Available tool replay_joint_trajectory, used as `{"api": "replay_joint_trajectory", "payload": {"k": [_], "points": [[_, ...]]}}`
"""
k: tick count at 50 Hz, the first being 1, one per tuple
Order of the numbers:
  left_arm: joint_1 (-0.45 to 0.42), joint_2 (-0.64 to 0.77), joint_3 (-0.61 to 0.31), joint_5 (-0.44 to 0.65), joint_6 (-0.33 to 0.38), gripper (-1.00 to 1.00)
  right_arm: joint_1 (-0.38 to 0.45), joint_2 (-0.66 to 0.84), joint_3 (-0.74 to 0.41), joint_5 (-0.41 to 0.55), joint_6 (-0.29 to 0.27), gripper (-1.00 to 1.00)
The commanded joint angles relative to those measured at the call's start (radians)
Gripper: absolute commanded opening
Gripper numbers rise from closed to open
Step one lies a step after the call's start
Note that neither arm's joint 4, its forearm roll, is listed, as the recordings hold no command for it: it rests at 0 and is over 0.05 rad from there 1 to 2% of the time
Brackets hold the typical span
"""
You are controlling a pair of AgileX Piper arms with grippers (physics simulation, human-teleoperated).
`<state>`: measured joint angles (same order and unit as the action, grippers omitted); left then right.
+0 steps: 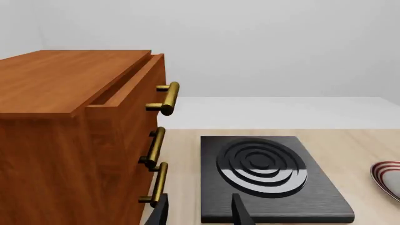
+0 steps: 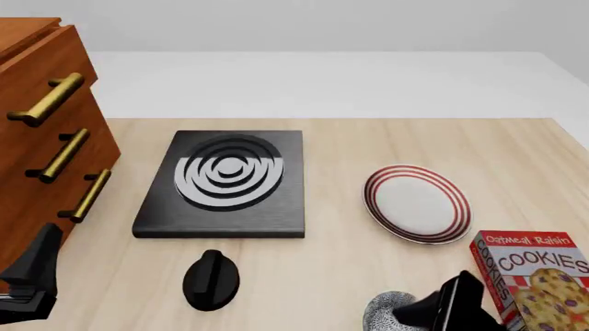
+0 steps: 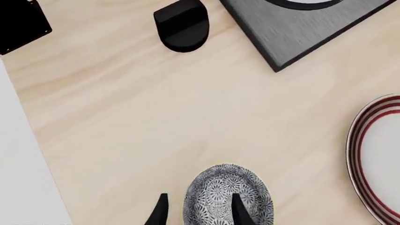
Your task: Pick the akita bowl on the ramekin and place it on the plate.
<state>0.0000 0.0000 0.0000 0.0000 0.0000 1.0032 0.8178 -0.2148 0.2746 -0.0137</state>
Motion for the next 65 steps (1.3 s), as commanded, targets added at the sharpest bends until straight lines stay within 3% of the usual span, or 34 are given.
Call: {"api": "replay_joint_trajectory", "payload": {"k": [1,12,18,23,28,46,47,52,57,65], "points": [[0.000,0.000,0.000,0.000,0.000,1.00,0.016,0.053,0.040,-0.072,0.026,1.00],[0.000,0.000,0.000,0.000,0.000,1.00,0.056,0.184,0.067,-0.203,0.057,1.00],[0.000,0.000,0.000,0.000,0.000,1.00,0.035,0.198,0.090,-0.228,0.036,1.00],[0.000,0.000,0.000,0.000,0.000,1.00,0.048,0.239,0.099,-0.271,0.051,1.00],[0.000,0.000,0.000,0.000,0.000,1.00,0.044,0.311,0.128,-0.354,0.045,1.00],[0.000,0.000,0.000,0.000,0.000,1.00,0.033,0.267,0.126,-0.317,0.025,1.00],[0.000,0.000,0.000,0.000,0.000,1.00,0.026,0.216,0.115,-0.272,0.012,-1.00],[0.000,0.000,0.000,0.000,0.000,1.00,-0.015,0.078,0.086,-0.133,-0.028,-1.00],[0.000,0.000,0.000,0.000,0.000,1.00,-0.030,0.011,0.062,-0.056,-0.051,-1.00],[0.000,0.000,0.000,0.000,0.000,1.00,-0.085,-0.169,-0.025,0.172,-0.123,-1.00]]}}
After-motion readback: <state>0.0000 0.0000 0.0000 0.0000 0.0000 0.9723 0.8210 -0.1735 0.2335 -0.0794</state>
